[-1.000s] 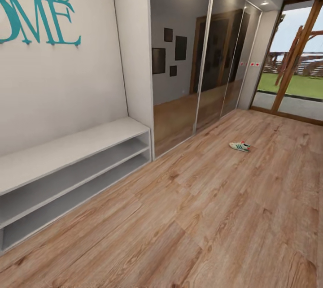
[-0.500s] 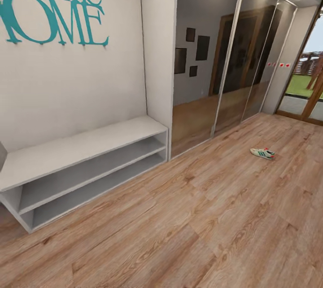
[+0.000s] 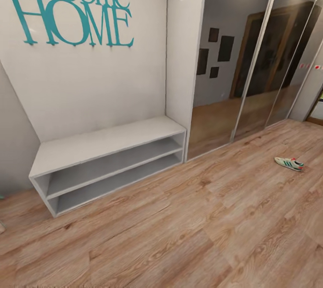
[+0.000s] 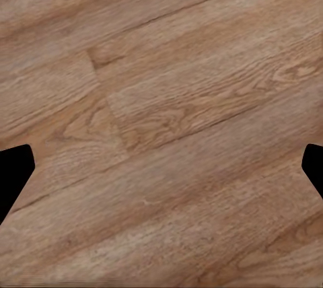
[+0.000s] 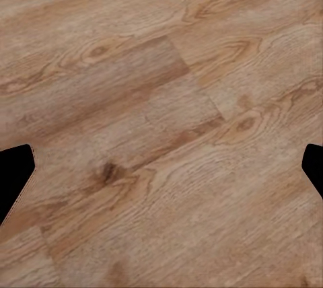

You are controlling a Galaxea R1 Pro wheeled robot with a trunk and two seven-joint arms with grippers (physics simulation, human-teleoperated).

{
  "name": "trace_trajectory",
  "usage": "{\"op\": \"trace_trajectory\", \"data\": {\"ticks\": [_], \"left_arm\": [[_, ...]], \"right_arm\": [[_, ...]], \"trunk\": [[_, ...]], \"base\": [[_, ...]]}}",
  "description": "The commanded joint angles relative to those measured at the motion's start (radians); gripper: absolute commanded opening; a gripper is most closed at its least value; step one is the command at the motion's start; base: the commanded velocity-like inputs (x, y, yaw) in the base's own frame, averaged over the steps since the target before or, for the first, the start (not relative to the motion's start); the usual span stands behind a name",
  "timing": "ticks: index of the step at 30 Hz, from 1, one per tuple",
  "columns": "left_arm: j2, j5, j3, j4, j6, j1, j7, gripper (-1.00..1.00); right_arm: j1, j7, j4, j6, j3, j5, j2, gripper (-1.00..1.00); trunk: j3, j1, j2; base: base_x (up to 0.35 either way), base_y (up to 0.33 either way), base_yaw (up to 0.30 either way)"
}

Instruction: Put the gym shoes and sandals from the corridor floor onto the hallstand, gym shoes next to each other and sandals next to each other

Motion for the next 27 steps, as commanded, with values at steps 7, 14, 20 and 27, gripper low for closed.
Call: {"op": "trace_trajectory", "data": {"ticks": [7, 14, 20, 27], "left_arm": [[0.0, 0.003, 0.001, 0.001, -0.003, -0.001, 0.0, 1.0], [-0.001, 0.003, 0.001, 0.001, -0.003, -0.001, 0.0, 1.0], [-0.001, 0.003, 0.0, 0.001, -0.003, -0.001, 0.0, 1.0], [-0.001, 0.003, 0.0, 0.001, -0.003, -0.001, 0.0, 1.0]], "right_arm": [[0.0, -0.001, 0.0, -0.003, 0.001, 0.0, 0.0, 1.0], [0.0, -0.001, 0.0, -0.003, 0.001, 0.0, 0.0, 1.0], [0.0, -0.001, 0.0, -0.003, 0.001, 0.0, 0.0, 1.0], [0.0, -0.001, 0.0, -0.003, 0.001, 0.0, 0.0, 1.0]], "trunk": [[0.006, 0.0, 0.0], [0.013, 0.0, 0.0], [0.019, 0.0, 0.0], [0.026, 0.0, 0.0]], "base": [[0.0, 0.0, 0.239], [0.0, 0.0, 0.223], [0.0, 0.0, 0.221], [0.0, 0.0, 0.22]]}}
